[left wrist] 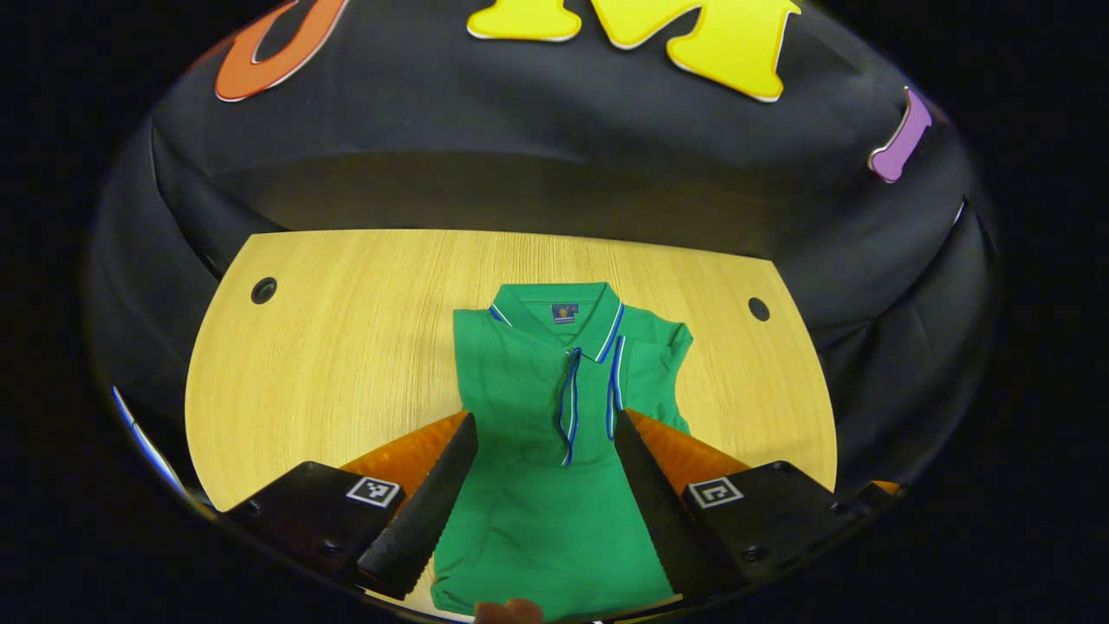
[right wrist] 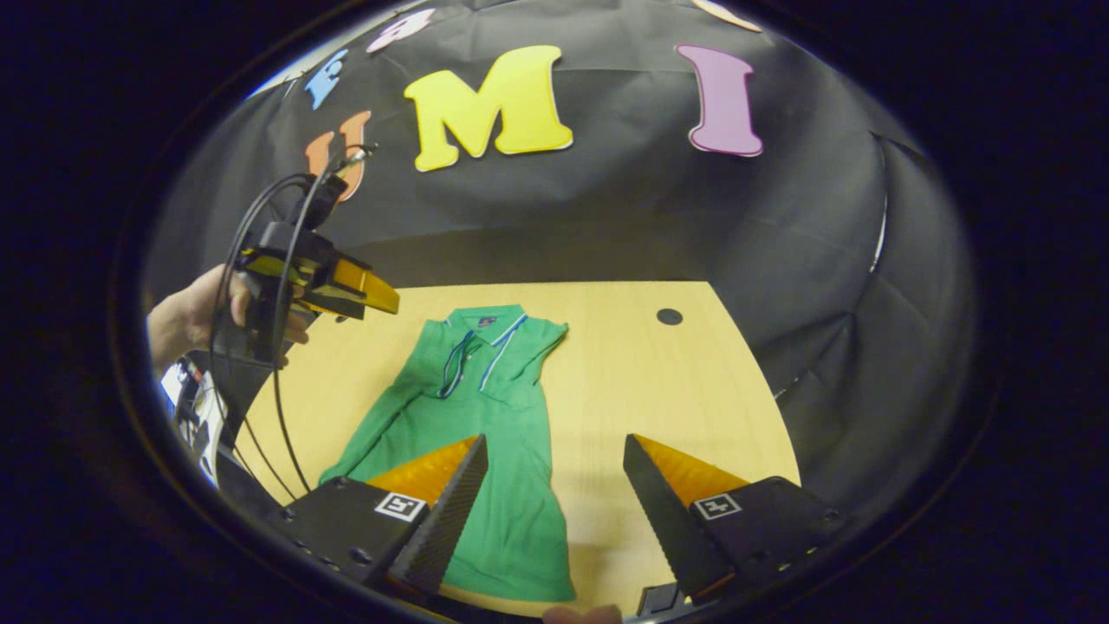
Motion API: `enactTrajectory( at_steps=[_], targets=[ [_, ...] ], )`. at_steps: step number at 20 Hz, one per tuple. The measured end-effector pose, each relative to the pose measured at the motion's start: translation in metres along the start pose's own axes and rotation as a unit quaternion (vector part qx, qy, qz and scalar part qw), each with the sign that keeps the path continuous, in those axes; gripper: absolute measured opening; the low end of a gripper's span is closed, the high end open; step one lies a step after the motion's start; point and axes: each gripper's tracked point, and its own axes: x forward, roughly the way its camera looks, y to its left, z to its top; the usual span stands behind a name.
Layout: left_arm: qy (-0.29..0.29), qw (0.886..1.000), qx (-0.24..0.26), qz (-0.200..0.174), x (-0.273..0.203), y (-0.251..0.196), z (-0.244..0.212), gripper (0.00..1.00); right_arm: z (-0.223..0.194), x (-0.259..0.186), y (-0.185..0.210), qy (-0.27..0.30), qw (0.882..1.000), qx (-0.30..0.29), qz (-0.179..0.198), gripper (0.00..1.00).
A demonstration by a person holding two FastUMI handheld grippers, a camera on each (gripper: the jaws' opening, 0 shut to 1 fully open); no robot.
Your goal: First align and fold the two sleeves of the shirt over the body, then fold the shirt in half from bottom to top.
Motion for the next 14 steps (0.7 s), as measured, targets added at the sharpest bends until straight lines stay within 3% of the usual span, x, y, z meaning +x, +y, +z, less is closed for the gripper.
enactTrajectory(
  at_steps=[6, 14],
  targets=[
    [-0.029, 0.998, 0.047, 0.008, -0.055, 0.033, -0.086, 1.00, -0.025, 0.002, 0.004, 0.026, 0.999, -0.039, 0.006, 0.96],
    [0.055, 0.998, 0.008, 0.012, -0.082, 0.074, -0.221, 1.00, -0.101, -0.002, -0.011, 0.113, 0.992, -0.049, -0.003, 0.96]
  ],
)
